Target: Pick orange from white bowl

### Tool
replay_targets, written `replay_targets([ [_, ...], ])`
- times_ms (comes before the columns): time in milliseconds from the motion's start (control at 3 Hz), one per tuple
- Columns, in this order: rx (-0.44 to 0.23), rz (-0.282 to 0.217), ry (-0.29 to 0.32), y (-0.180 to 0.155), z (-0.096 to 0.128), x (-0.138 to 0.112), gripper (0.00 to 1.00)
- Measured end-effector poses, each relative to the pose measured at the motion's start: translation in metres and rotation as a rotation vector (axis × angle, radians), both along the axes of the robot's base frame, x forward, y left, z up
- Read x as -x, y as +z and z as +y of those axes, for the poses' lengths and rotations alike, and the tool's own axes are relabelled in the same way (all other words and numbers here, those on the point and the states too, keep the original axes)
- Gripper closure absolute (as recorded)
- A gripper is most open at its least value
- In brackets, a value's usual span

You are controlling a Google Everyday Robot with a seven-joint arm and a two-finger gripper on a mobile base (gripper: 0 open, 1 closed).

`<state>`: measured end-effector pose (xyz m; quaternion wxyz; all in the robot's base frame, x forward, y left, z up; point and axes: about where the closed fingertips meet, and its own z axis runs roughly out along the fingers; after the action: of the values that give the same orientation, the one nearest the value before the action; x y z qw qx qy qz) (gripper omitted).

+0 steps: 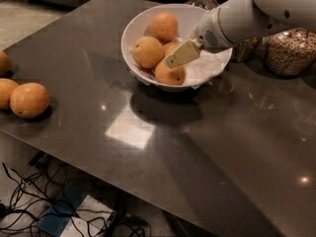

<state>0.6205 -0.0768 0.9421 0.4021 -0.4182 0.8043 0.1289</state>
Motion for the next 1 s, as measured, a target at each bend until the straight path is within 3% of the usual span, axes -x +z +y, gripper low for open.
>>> replay_targets([
  [333, -0.003, 0.019, -0.020, -0.008, 0.002, -0.004, 0.26],
  [1000, -0.011, 0.113, -0.055, -0.043, 0.007, -0.004, 0.26],
])
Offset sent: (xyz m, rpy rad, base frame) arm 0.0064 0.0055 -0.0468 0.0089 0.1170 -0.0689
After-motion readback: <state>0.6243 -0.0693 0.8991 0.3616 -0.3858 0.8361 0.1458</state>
